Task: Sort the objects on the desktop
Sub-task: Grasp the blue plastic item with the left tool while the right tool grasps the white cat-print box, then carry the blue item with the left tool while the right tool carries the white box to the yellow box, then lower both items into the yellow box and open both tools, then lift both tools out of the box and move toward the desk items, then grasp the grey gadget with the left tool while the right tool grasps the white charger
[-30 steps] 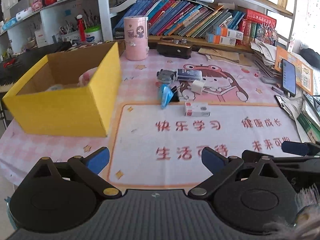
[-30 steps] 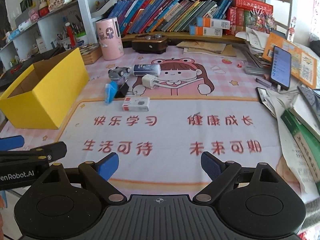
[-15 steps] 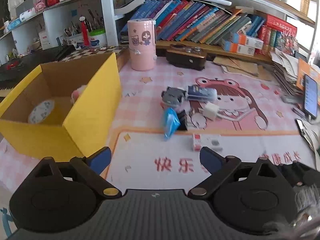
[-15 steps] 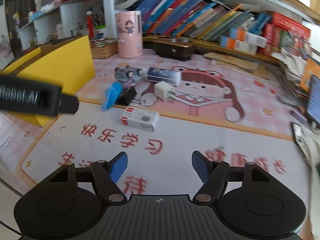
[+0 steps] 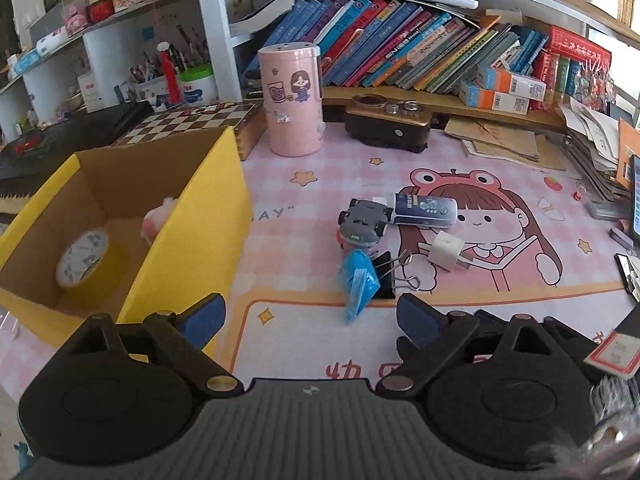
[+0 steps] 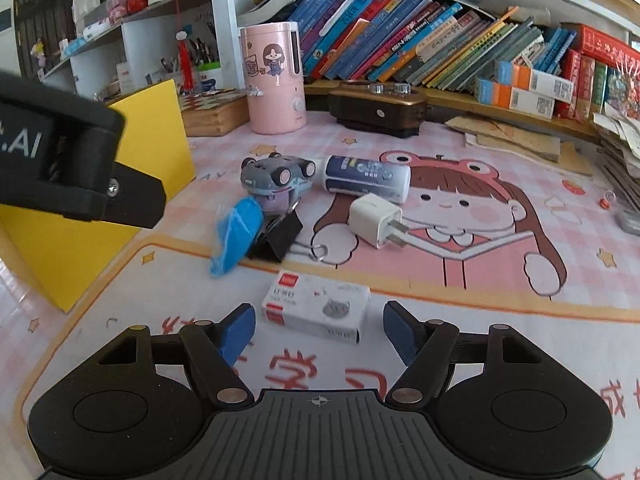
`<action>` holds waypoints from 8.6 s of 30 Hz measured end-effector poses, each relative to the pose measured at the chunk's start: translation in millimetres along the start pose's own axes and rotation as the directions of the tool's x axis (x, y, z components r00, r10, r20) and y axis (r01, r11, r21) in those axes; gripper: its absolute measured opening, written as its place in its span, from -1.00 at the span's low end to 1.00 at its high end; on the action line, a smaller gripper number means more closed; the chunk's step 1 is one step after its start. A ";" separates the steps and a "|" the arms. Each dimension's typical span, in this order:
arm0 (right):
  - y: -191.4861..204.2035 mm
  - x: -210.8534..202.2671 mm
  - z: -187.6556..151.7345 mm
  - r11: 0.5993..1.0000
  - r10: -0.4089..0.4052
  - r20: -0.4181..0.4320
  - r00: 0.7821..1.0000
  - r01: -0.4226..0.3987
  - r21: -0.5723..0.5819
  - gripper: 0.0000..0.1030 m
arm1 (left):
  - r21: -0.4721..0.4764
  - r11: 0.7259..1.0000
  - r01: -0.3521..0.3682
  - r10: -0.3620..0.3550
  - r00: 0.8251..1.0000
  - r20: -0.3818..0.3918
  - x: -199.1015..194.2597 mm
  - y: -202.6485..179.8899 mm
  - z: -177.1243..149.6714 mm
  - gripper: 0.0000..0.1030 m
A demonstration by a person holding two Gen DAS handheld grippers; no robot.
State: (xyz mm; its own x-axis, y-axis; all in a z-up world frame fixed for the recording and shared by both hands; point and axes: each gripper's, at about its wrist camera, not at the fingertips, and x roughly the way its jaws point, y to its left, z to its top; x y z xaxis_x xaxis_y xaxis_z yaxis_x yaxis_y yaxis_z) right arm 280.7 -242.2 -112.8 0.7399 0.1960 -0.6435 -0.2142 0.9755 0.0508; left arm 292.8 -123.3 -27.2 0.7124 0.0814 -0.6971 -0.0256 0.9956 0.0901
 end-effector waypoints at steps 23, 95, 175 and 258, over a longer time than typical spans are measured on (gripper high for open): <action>-75.6 -34.6 -1.1 0.998 -0.048 -0.036 0.998 0.049 0.042 0.14 | 0.047 0.999 0.015 -0.010 0.996 -0.093 95.5 -40.3 4.8 -0.15; 244.8 -197.7 -47.4 0.986 0.117 -0.099 0.988 -0.128 -0.109 0.14 | -0.315 0.915 0.253 -0.228 0.967 0.117 -176.9 278.0 -193.6 -0.53; 177.7 -88.4 123.8 0.956 0.258 0.020 0.966 -0.253 -0.149 0.15 | -0.208 0.967 0.146 -0.078 0.950 0.302 -75.1 259.1 21.8 0.97; -5.5 -170.5 -41.7 0.947 -0.220 -0.201 0.954 0.259 0.192 0.23 | 0.072 0.973 0.217 -0.214 0.976 -0.053 -86.8 16.0 -95.0 0.95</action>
State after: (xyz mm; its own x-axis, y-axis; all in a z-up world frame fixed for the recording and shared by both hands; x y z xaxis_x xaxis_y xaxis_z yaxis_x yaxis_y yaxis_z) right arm 129.1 -285.2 -35.2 0.6249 -0.0480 -0.7792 0.1110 0.9934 0.0279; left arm 163.9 -110.1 -32.9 0.6635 -0.1307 -0.7367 0.1804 0.9835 -0.0121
